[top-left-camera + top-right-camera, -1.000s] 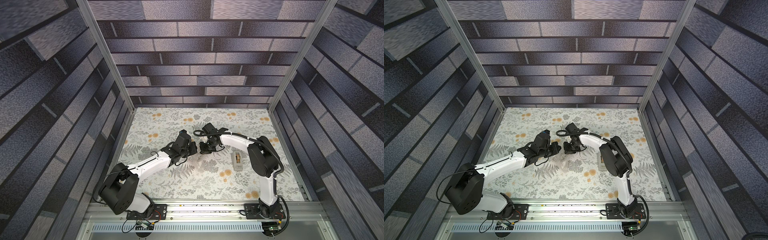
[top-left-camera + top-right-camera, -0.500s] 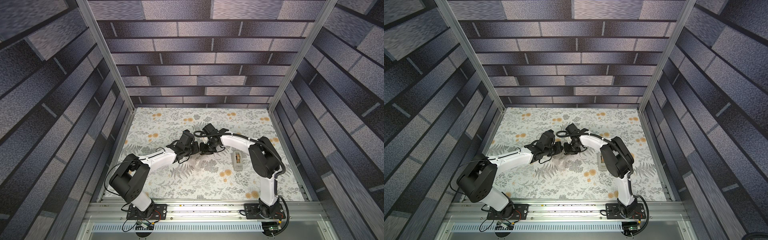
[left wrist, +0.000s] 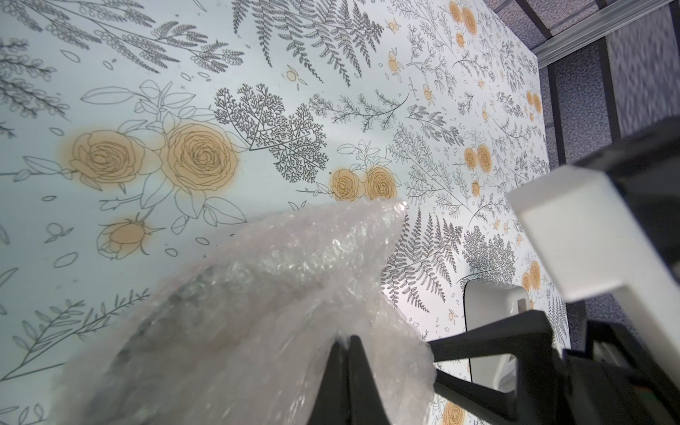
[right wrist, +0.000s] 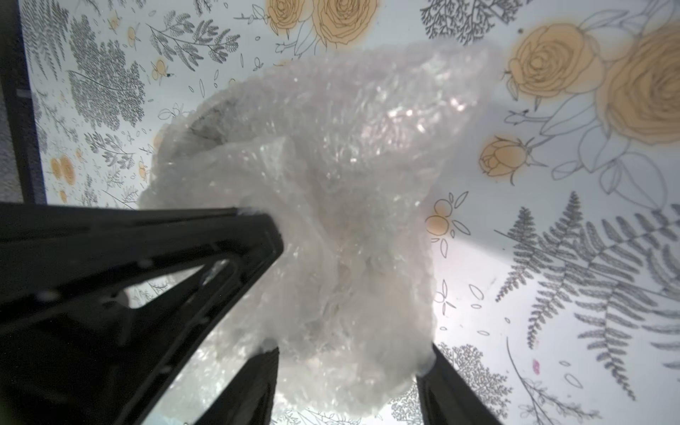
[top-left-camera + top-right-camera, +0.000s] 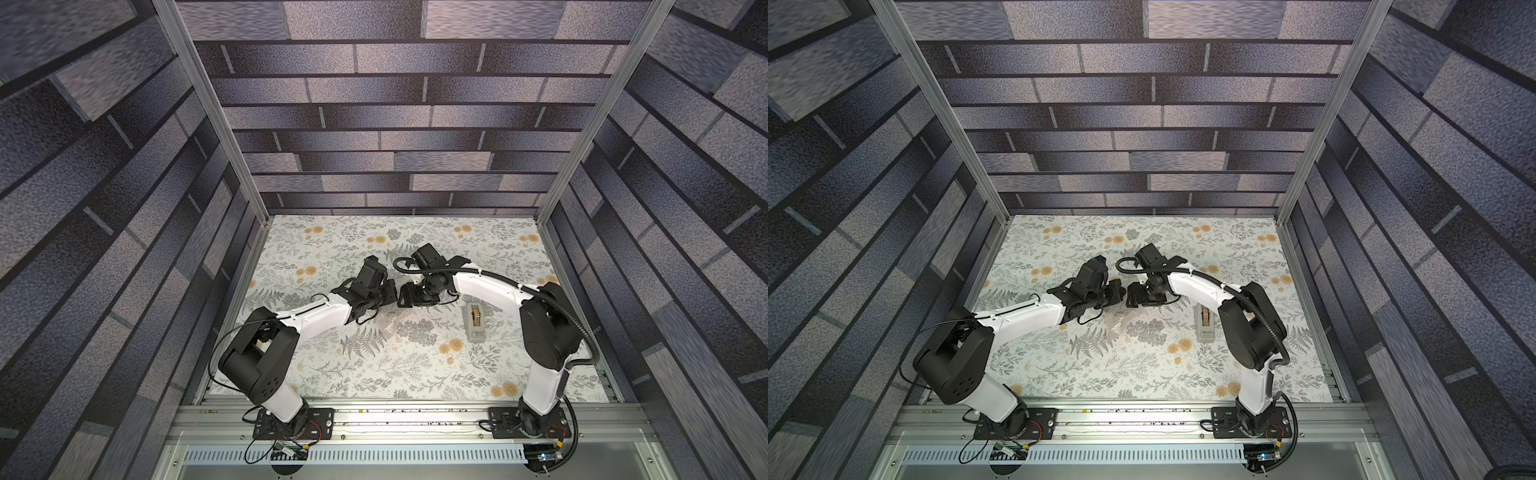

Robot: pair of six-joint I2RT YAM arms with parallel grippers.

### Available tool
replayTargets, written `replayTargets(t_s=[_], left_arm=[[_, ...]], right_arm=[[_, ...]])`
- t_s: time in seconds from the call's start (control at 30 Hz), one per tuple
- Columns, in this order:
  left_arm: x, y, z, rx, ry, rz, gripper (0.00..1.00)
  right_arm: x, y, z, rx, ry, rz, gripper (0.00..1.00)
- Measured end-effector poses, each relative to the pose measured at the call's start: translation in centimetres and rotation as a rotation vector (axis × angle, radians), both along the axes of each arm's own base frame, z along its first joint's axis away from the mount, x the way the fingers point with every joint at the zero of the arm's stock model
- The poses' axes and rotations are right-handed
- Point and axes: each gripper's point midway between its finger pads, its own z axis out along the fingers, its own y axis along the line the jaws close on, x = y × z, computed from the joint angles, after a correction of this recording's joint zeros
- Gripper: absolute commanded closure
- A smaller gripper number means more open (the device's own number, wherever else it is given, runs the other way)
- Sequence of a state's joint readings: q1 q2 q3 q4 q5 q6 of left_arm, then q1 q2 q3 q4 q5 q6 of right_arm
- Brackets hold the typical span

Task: Wrap bowls in bubble wrap
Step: Wrap the bowl in bubble wrap.

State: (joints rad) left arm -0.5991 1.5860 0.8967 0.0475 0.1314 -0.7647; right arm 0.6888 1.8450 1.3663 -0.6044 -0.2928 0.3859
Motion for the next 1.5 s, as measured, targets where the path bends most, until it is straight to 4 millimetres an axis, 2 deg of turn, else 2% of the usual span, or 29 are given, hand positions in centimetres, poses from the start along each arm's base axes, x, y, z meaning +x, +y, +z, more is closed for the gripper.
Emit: replayTargets(t_s=[0.17,0.4,0.6,0.97,1.27,1.5], left_arm=[[0.4,0.2,0.3,-0.009,-0.012,0.006,0.9],[0.5,-0.1,0.4,-0.024,-0.015,-0.006,0.84],[0.9,-0.1,0.4,-0.035,-0.021,0.0,0.76],[1.3,0.0,0.4,-0.045,-0.027,0.011,0.48],[1.4,0.0,0.5,-0.051,-0.027,0.017,0.42],[1.4,-0.4,1.0,-0.073,-0.025,0.013,0.39]], right_arm=[[0.2,0.0,0.5,0.032,-0.011,-0.003,0.25],[0.0,0.8,-0.1,0.11,0.01,-0.002,0.14],[0.3,1.3,-0.3,0.178,0.024,-0.026,0.13],[1.0,0.7,-0.7,0.193,0.027,-0.07,0.12],[1.4,0.5,-0.7,0.211,-0.002,-0.096,0.11],[1.6,0.7,-1.3,0.311,-0.068,-0.136,0.1]])
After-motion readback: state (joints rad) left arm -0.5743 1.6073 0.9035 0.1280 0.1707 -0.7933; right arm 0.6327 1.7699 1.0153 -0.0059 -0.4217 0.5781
